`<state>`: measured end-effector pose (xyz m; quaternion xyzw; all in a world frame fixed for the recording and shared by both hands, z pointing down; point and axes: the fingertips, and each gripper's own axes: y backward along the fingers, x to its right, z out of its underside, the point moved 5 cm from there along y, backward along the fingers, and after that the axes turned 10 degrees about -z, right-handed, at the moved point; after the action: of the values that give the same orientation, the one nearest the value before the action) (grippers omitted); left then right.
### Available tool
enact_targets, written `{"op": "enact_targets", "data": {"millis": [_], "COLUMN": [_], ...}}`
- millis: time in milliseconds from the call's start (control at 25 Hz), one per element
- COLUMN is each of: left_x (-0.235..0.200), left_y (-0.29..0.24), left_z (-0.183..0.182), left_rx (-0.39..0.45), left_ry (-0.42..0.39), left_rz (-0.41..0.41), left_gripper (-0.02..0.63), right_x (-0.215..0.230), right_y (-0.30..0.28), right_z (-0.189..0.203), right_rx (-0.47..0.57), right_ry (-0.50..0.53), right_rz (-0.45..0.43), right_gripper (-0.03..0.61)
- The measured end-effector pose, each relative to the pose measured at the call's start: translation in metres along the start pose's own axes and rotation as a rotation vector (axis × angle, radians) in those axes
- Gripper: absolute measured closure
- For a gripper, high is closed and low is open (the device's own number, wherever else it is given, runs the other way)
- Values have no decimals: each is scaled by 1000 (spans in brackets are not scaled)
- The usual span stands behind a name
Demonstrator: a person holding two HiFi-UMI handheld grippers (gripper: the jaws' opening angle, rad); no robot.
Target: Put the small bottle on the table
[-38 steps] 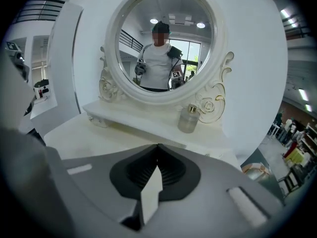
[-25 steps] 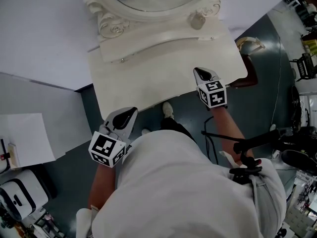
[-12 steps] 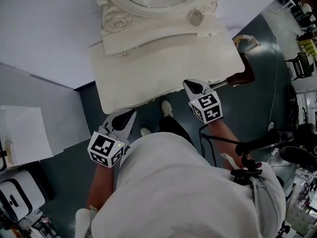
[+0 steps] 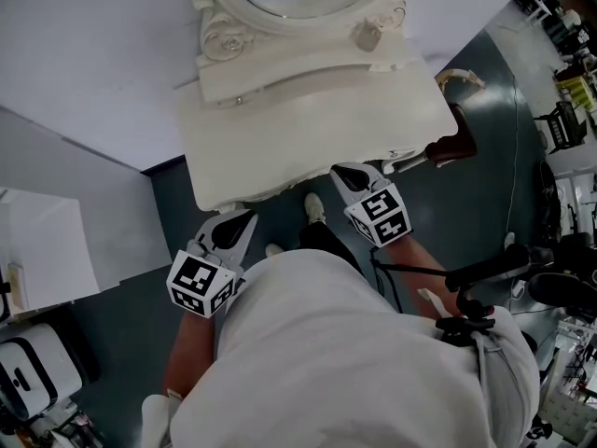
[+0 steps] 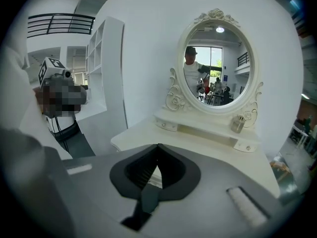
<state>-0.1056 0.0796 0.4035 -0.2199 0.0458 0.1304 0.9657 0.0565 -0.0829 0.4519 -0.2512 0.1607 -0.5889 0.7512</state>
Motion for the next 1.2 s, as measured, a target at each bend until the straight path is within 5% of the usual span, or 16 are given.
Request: {"op": "enact_targets", "data": {"millis": [1200], "left_x": [-7], "left_y": [17], "left_z": [18], "left_rx": [-6], "left_ry": [17], "left_rz": [-6], "left_gripper": [611], "right_x": [-43], "right_y": [-15], "right_z": [-13], "right_rx": [27], "right_ry": [33], "right_rz": [-65], "right_gripper": [578]}}
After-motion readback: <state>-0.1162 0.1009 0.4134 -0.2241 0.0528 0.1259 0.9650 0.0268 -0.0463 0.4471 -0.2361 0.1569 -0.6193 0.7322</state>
